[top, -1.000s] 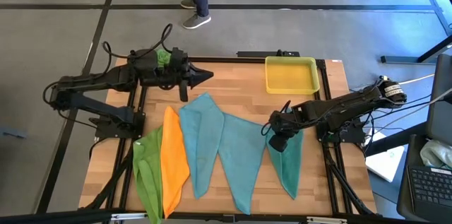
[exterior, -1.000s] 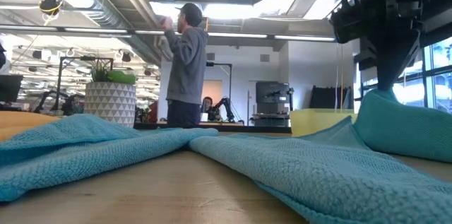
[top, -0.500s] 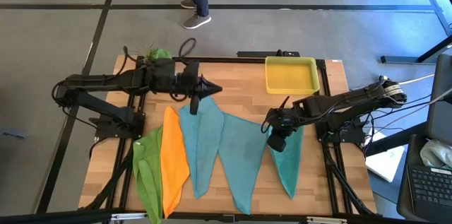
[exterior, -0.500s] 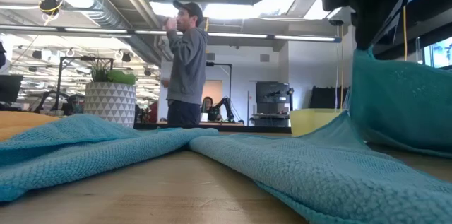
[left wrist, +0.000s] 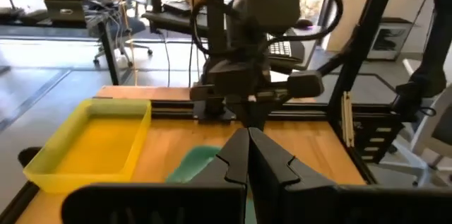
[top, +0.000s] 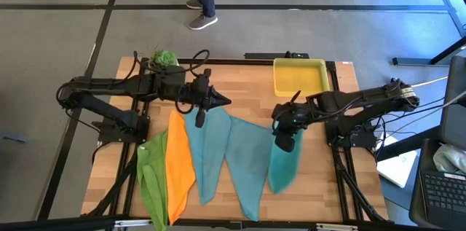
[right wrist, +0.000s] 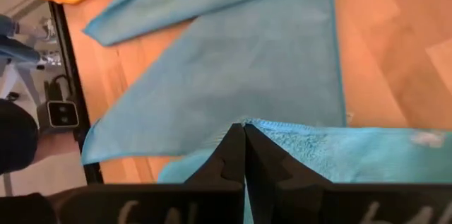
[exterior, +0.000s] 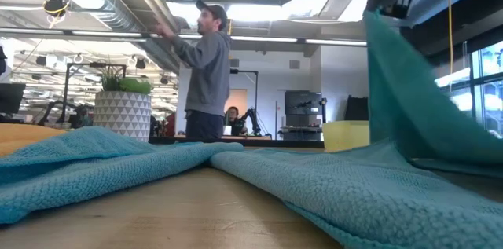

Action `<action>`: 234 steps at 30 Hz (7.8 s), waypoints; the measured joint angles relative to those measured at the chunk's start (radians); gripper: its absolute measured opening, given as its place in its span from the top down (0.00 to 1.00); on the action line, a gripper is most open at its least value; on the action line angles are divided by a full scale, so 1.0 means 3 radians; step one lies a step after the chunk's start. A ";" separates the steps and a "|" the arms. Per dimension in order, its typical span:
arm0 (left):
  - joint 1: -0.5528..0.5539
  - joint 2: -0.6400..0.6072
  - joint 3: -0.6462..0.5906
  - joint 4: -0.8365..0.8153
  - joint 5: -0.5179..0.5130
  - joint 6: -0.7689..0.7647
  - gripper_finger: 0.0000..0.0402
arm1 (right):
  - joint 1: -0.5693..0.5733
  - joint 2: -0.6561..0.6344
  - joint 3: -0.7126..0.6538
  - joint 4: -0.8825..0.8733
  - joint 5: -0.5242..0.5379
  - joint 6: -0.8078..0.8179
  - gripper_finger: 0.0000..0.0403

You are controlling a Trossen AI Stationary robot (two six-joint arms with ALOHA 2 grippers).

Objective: Fold microfiber towels
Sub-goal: Fold the right blue microfiber towel

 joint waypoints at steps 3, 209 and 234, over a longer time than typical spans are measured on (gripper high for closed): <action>0.0017 0.0001 0.0000 -0.0152 -0.0003 -0.0003 1.00 | -0.0035 0.0001 -0.0023 -0.0114 -0.0014 -0.0008 1.00; -0.0773 0.1225 -0.0098 0.0827 -0.4314 0.0946 0.60 | -0.1024 0.0725 0.1375 0.0613 0.0116 -0.1245 0.99; -0.0774 0.1223 -0.0098 0.0366 -0.4287 0.0568 0.60 | -0.0975 0.0656 0.2238 -0.0020 -0.0067 -0.1329 0.99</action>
